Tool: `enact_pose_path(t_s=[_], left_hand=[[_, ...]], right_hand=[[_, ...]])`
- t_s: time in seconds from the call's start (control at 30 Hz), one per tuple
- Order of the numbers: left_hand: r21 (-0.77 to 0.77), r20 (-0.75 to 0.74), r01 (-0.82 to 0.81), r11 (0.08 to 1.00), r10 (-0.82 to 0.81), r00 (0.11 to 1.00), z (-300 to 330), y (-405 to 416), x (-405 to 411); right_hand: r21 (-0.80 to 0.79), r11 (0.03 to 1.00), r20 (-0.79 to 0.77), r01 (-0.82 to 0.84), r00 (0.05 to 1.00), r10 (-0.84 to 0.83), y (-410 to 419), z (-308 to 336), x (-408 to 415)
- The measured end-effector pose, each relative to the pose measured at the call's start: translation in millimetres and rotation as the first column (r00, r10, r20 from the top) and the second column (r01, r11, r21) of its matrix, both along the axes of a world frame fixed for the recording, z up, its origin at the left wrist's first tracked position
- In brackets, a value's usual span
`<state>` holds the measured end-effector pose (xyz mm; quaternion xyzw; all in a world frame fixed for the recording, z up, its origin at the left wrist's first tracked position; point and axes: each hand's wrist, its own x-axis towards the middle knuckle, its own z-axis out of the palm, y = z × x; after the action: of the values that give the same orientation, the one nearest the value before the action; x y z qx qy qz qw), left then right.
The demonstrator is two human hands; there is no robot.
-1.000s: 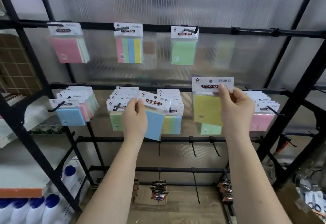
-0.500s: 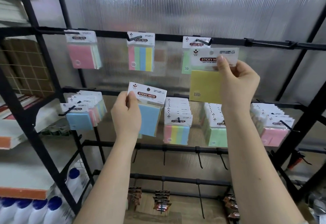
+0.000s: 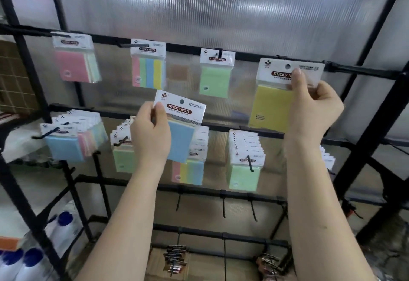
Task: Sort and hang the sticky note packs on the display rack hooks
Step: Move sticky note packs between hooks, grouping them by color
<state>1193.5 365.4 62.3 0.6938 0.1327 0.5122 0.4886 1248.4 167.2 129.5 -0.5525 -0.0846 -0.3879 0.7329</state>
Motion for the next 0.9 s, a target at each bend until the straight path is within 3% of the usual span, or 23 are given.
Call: enact_pose_path(t_s=[0.33, 0.9], left_hand=[[-0.072, 0.039, -0.118, 0.990, 0.121, 0.992, 5, -89, 12], [-0.027, 0.025, -0.084, 0.996, 0.085, 0.996, 15, -97, 32]], right_hand=[[-0.075, 0.995, -0.002, -0.069, 0.998, 0.069, -63, 22, 35], [-0.046, 0.978, -0.055, -0.203, 0.978, 0.200, -72, 13, 55]])
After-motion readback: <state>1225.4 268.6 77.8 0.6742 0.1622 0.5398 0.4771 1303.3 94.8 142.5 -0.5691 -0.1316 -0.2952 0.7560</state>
